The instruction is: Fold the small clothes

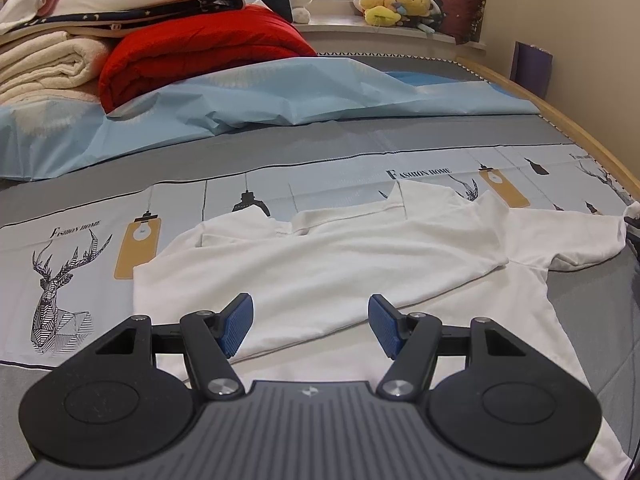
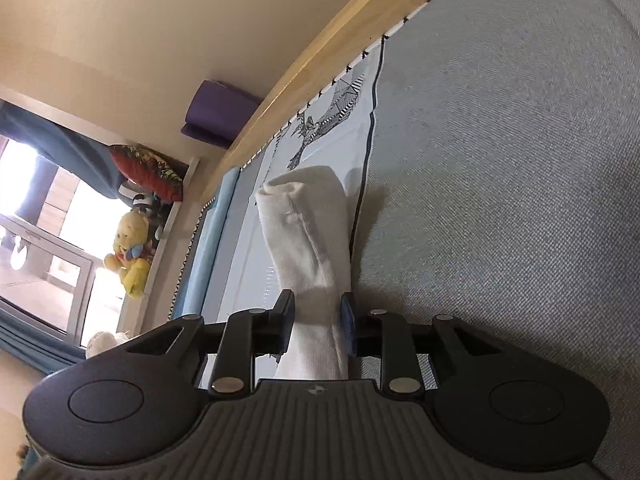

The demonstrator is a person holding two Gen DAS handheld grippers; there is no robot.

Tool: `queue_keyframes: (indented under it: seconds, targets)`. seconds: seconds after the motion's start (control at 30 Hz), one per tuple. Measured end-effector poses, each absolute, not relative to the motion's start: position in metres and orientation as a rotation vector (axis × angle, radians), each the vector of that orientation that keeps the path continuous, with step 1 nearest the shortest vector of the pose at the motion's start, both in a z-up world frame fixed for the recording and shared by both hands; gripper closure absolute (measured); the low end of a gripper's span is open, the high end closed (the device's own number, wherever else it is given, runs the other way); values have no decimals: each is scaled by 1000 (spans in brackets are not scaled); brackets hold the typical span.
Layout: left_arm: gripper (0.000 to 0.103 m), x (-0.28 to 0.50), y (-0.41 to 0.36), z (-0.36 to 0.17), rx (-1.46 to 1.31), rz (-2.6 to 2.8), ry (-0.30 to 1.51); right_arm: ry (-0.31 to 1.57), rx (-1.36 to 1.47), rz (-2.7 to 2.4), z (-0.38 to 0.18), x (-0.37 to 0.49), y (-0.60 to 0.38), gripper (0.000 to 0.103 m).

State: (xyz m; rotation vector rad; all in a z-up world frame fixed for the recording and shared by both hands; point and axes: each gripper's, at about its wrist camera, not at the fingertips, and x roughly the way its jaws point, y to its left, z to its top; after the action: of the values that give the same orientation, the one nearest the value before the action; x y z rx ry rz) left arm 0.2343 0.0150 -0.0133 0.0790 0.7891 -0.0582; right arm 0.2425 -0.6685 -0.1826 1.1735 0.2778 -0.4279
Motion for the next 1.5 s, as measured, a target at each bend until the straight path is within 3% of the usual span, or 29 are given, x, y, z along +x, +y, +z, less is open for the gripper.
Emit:
queue_keyframes:
  seconds: [0.07, 0.23, 0.47, 0.6, 0.73, 1.0, 1.23, 1.37, 1.5]
  targets:
    - [34, 234, 18, -12, 74, -53, 787, 272, 1148, -436, -175, 242, -665, 88]
    - [34, 232, 31, -5, 48, -31, 777, 210, 1112, -413, -145, 237, -649, 101]
    - [34, 224, 60, 8, -23, 8, 764, 185, 997, -453, -92, 232, -605, 103]
    - [34, 219, 77, 11, -88, 19, 773, 262, 928, -624, -102, 217, -606, 88]
    - [34, 218, 82, 10, -85, 15, 785, 315, 958, -587, -121, 217, -628, 85]
    - [34, 224, 73, -1, -19, 20, 811, 381, 970, -515, -151, 247, -663, 70]
    - [34, 234, 64, -9, 1, 30, 830, 406, 897, -447, -154, 266, -656, 69]
    - [34, 233, 58, -7, 15, 11, 819, 439, 819, -393, -146, 274, -643, 97]
    - [34, 230, 64, -4, 3, 17, 813, 394, 819, -457, -133, 265, -637, 99]
